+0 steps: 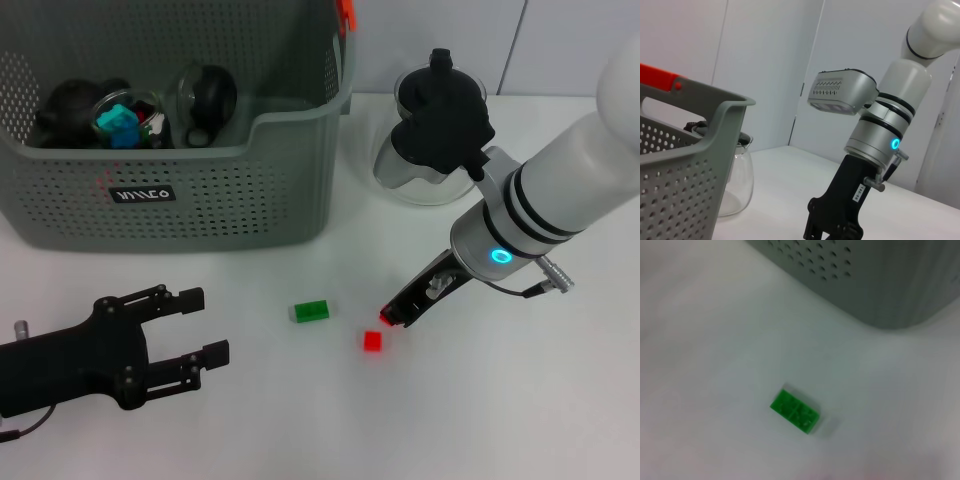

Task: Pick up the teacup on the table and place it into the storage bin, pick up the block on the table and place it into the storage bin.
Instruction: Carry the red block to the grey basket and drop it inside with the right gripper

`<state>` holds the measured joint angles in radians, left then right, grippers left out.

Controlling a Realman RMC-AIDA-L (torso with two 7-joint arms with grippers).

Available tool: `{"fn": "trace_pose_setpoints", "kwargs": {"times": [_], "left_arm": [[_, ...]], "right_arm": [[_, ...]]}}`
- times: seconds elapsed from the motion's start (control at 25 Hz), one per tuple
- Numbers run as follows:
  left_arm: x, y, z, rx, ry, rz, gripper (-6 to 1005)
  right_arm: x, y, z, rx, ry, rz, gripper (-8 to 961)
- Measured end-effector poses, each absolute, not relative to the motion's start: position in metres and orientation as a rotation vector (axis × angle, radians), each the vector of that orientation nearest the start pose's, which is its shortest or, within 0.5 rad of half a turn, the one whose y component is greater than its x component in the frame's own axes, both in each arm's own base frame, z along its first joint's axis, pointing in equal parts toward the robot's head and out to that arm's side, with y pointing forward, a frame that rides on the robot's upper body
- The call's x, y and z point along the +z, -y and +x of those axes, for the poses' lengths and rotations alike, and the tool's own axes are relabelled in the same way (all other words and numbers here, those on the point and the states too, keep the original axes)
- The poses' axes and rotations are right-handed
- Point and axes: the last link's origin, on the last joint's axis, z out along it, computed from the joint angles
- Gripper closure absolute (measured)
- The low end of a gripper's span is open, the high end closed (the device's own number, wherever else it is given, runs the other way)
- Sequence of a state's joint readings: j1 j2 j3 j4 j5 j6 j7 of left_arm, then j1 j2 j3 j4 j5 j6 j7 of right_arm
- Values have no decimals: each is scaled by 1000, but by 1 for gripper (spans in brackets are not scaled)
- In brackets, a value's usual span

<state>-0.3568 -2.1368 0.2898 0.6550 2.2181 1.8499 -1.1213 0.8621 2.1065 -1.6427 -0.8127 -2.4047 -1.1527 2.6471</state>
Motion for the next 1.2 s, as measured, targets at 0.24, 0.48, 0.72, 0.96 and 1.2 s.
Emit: {"fn": "trace_pose_setpoints", "kwargs": {"times": [0.24,0.48,0.72,0.96,1.2], "left_arm": [[8,-239,-312,-894,632,-2615,276],[8,-238,-313,-895,635,-2614,277],[10,-237,-313,-897,636,-2608,278],[10,-237,-314,-900,639,-2602,278],[10,-237,-314,-901,638,-2603,279]], "right_arm": [[-100,-374,160,-463,-983,-2684,842],[-77,-373,145,-344,-983,-2701,841],[-24,-368,120,-81,-930,-2766,841],[32,-350,84,351,-800,-2916,842],[71,-348,53,683,-590,-2928,842]]}}
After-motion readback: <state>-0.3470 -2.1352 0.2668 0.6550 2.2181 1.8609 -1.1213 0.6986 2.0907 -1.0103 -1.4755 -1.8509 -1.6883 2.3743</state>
